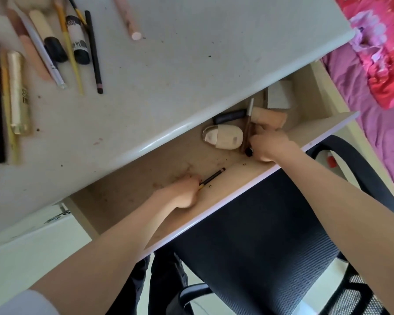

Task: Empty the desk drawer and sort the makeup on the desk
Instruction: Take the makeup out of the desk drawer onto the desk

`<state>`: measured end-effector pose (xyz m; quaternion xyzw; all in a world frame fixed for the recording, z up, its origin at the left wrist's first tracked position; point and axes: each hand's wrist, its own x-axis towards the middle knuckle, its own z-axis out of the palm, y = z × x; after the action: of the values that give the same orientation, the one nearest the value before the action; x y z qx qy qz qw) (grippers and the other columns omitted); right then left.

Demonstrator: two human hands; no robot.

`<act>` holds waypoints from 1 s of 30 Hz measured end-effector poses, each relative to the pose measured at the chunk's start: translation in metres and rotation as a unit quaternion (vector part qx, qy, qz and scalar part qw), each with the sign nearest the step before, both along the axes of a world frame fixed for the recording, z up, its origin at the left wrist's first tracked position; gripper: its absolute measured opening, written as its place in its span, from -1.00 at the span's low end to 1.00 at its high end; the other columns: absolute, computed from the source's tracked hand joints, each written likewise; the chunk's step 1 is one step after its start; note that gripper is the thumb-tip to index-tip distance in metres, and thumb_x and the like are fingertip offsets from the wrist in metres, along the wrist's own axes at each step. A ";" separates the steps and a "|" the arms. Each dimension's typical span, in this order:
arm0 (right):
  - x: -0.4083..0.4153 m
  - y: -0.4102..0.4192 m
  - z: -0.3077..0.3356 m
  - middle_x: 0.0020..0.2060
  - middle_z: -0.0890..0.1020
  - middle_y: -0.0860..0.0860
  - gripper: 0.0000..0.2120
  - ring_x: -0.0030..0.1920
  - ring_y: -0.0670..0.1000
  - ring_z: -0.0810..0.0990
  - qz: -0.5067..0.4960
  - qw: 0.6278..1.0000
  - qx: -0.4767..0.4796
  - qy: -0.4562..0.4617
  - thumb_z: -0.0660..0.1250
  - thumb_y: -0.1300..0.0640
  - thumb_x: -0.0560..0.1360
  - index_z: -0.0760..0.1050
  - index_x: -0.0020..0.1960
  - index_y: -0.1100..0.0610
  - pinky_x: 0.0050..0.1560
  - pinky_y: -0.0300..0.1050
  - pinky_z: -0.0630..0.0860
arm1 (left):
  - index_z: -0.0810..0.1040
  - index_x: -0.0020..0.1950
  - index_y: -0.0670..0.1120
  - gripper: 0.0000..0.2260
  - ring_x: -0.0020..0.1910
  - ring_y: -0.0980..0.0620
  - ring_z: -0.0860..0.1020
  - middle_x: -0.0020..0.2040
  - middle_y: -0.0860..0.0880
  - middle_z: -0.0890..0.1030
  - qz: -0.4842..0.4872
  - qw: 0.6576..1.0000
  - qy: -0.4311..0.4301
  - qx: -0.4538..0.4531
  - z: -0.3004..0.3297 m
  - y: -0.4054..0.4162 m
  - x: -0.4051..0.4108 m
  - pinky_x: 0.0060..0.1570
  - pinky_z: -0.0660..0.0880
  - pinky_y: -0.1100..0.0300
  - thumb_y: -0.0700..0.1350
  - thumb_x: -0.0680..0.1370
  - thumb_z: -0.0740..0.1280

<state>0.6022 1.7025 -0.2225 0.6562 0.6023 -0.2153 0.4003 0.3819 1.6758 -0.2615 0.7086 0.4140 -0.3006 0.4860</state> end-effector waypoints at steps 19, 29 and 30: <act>-0.058 -0.029 0.055 -0.12 0.59 0.07 -0.75 -0.20 -0.01 0.51 -0.241 0.913 0.050 0.324 0.12 -0.04 0.61 0.45 0.02 0.12 -0.17 -0.13 0.42 | 0.36 -0.05 -0.11 -0.71 -0.46 0.14 0.32 -0.37 0.00 0.37 0.040 0.998 -0.021 -0.043 0.046 0.003 -0.045 -0.39 0.27 0.31 0.02 0.65 -0.05; -0.148 -0.009 0.106 -0.35 0.57 -0.01 -0.78 -0.44 -0.08 0.43 -0.510 0.674 0.212 0.491 0.16 0.01 0.60 0.47 0.11 0.12 -0.36 -0.25 0.37 | 0.42 0.04 -0.04 -0.83 -0.53 0.21 0.31 -0.42 0.11 0.33 0.274 0.928 -0.251 -0.009 0.128 0.016 -0.135 -0.47 0.24 0.39 -0.09 0.64 0.05; -0.162 -0.002 0.108 -0.34 0.58 -0.01 -0.79 -0.43 -0.07 0.43 -0.518 0.661 0.216 0.499 0.17 0.05 0.60 0.47 0.13 0.13 -0.36 -0.24 0.38 | 0.43 0.06 -0.02 -0.82 -0.53 0.20 0.28 -0.43 0.12 0.31 0.319 0.909 -0.268 -0.013 0.135 0.022 -0.148 -0.49 0.22 0.37 -0.11 0.64 0.05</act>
<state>0.4401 1.7005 -0.1142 0.7245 0.3042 -0.5466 -0.2894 0.2342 1.6978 -0.1262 0.5863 0.4683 0.0669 0.6577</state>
